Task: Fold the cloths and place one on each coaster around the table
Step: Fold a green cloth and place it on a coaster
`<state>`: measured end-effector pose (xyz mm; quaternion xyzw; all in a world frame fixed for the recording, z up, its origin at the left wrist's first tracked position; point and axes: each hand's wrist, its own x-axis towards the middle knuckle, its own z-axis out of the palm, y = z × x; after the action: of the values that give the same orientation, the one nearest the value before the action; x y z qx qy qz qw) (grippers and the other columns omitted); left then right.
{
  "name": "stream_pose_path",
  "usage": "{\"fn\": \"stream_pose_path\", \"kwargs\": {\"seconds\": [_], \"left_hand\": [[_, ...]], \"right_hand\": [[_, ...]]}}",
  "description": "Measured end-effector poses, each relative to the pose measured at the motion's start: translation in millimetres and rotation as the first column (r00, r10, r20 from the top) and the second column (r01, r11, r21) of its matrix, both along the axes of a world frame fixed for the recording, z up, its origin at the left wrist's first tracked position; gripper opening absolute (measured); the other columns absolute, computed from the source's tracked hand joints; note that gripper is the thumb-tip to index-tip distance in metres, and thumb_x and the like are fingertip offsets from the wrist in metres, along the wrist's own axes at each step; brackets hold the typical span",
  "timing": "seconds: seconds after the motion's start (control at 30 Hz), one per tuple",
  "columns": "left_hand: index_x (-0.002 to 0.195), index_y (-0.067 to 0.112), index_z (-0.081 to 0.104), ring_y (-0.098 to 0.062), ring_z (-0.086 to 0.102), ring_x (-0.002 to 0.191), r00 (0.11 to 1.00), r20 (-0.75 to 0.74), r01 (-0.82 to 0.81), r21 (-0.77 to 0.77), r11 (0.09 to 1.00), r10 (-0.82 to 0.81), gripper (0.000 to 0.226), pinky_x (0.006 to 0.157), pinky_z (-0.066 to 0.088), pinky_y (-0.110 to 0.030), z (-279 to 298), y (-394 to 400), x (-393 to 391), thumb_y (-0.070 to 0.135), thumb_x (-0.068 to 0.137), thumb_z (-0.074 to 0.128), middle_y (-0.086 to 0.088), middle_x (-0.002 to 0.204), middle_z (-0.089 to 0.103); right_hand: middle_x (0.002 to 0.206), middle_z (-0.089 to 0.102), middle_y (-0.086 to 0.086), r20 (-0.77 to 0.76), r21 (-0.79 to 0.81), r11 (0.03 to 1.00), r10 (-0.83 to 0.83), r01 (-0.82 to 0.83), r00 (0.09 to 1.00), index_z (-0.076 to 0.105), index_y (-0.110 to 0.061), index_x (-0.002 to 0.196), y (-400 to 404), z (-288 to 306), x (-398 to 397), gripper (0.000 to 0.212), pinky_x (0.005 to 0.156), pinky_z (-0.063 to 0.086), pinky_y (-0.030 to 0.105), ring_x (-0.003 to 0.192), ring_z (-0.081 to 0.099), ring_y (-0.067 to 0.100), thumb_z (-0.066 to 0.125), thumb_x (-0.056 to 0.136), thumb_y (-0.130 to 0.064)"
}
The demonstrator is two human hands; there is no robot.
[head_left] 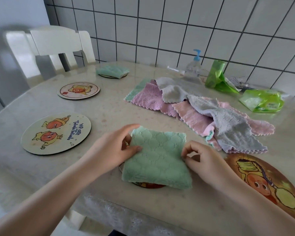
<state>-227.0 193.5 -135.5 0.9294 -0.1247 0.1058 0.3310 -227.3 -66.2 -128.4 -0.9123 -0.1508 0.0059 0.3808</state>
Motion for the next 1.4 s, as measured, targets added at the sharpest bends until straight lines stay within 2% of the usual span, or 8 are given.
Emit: {"fn": "stream_pose_path", "kwargs": {"seconds": [0.2,0.37,0.47,0.63,0.73,0.93,1.17,1.4], "left_hand": [[0.119,0.042,0.058,0.002,0.046,0.08,1.0,0.005,0.02,0.153,0.988,-0.021,0.064,0.075,0.038,-0.022,-8,2,8,0.074,0.068,0.039,0.02,0.09,0.046],[0.124,0.034,0.057,-0.007,0.041,0.118,0.992,0.118,0.011,0.167,0.986,-0.031,0.038,0.098,0.031,-0.024,12,-9,-2,0.047,0.088,0.051,0.015,0.123,0.048],[0.136,0.028,0.044,-0.008,0.025,0.137,0.989,0.076,0.107,0.252,0.962,-0.13,0.042,0.111,0.018,-0.024,14,-35,0,0.037,0.095,0.041,0.013,0.146,0.035],[0.125,0.025,0.056,-0.011,0.052,0.123,0.998,-0.032,0.063,0.494,0.867,-0.055,0.051,0.096,0.045,-0.038,-4,-47,-6,0.037,0.083,0.029,0.007,0.131,0.057],[0.143,0.028,0.028,-0.01,0.021,0.141,0.999,-0.035,0.026,0.516,0.856,-0.01,0.076,0.111,0.025,-0.044,-7,-41,-12,0.052,0.075,0.005,0.011,0.152,0.022],[0.146,0.035,-0.008,-0.009,-0.009,0.143,0.985,-0.138,-0.017,0.513,0.858,0.102,0.088,0.118,-0.004,-0.037,-13,-19,-22,0.064,0.064,-0.016,0.007,0.157,-0.009],[0.139,0.037,0.035,-0.005,0.024,0.139,0.994,-0.022,-0.089,0.371,0.924,0.105,0.082,0.116,0.013,-0.037,-14,-7,-40,0.072,0.076,-0.005,0.017,0.145,0.038],[0.137,0.031,0.042,0.014,0.02,0.131,1.0,-0.022,0.022,0.142,0.99,-0.019,0.062,0.113,0.004,-0.018,-8,-20,-36,0.051,0.081,0.022,0.02,0.144,0.034]], "right_hand": [[0.084,0.06,-0.005,-0.037,-0.053,0.999,0.005,-0.007,0.999,0.064,-0.041,0.08,1,-3,7,0.027,0.062,0.045,0.021,0.061,0.06,0.006,0.062,0.084,-0.014],[0.106,0.047,-0.015,0.17,-0.151,0.987,-0.035,0.061,0.985,0.058,-0.039,0.115,14,15,1,0.03,0.077,0.036,0.008,0.088,0.051,-0.005,0.053,0.088,-0.028],[0.147,0.027,-0.007,0.149,-0.336,0.942,0.058,-0.004,0.987,0.039,-0.028,0.138,43,21,2,0.047,0.11,0.02,0.029,0.136,0.023,0.011,0.046,0.092,-0.031],[0.157,-0.002,-0.009,0.025,-0.547,0.834,0.096,-0.067,0.995,0.008,-0.026,0.148,64,-8,1,0.077,0.114,0.001,0.049,0.143,-0.004,0.007,0.006,0.076,-0.054],[0.156,-0.011,-0.01,0.016,-0.595,0.801,0.098,-0.069,0.995,0.0,-0.03,0.147,51,-14,2,0.088,0.114,-0.003,0.051,0.142,-0.012,0.007,-0.009,0.063,-0.056],[0.154,-0.023,-0.009,-0.043,-0.614,0.786,0.057,-0.071,0.997,-0.015,-0.036,0.144,29,-11,-8,0.086,0.115,-0.007,0.049,0.141,-0.019,0.008,-0.009,0.067,-0.074],[0.153,0.012,-0.016,-0.008,-0.505,0.863,0.001,-0.005,1.0,0.002,-0.039,0.146,5,0,-33,0.076,0.118,0.003,0.04,0.141,0.005,0.004,0.025,0.081,-0.071],[0.138,0.02,-0.029,0.031,-0.247,0.968,0.041,-0.032,0.999,0.024,-0.035,0.144,12,5,-39,0.058,0.116,0.013,0.026,0.136,0.019,-0.002,0.049,0.092,-0.038]]}}
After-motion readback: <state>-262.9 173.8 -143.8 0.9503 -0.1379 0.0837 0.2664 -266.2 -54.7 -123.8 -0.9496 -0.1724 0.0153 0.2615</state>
